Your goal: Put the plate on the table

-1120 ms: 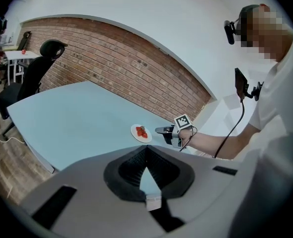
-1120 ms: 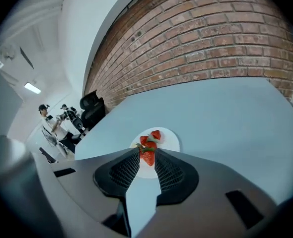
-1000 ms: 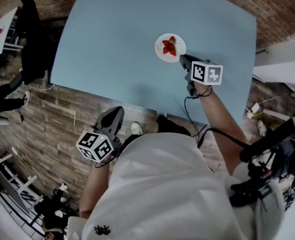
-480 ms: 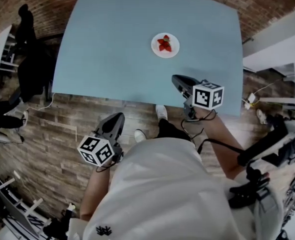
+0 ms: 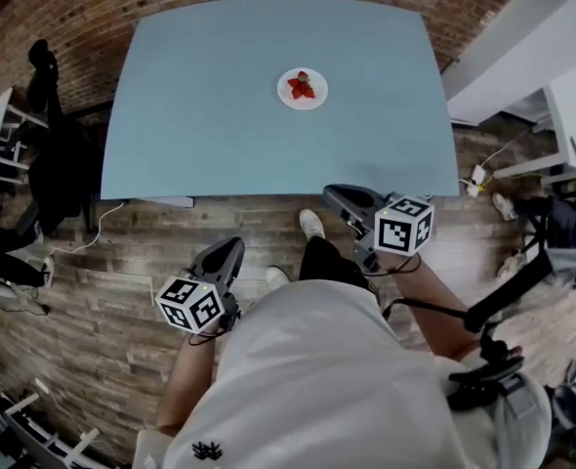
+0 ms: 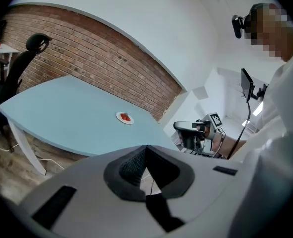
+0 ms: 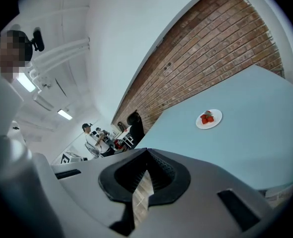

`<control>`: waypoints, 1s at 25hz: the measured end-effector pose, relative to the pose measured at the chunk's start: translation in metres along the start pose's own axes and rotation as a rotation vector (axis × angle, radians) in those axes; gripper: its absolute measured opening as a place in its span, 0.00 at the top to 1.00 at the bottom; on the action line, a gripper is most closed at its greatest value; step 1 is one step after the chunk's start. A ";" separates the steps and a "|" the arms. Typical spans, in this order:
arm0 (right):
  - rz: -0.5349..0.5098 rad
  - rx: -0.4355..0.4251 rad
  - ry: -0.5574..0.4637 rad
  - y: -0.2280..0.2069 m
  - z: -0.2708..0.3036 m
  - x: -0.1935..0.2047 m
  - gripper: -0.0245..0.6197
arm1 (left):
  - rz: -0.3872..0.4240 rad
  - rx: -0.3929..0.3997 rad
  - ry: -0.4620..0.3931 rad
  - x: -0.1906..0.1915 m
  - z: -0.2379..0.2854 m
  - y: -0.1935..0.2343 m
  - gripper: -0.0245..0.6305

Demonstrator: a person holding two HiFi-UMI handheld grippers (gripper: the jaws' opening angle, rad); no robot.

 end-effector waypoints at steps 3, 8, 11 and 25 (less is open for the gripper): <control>-0.015 0.008 -0.008 0.014 -0.012 0.016 0.95 | 0.004 0.023 0.002 0.006 -0.007 -0.002 0.96; -0.023 -0.015 0.007 0.038 -0.020 0.034 0.95 | 0.013 0.040 0.001 0.012 -0.017 -0.009 0.96; -0.034 -0.036 0.019 0.050 -0.021 0.042 0.95 | 0.010 0.046 0.003 0.015 -0.020 -0.011 0.96; -0.106 -0.102 0.079 0.091 -0.013 0.065 0.95 | -0.004 0.016 -0.006 0.030 -0.045 -0.010 0.96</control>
Point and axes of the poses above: the fingertips, and each gripper's own axes: z forward along the fingers, y to its left, x out of its underside, the point moved 3 cm from there along -z, backward along the fingers, and after that the axes turned 8 degrees about x, right-handed, at the moved point
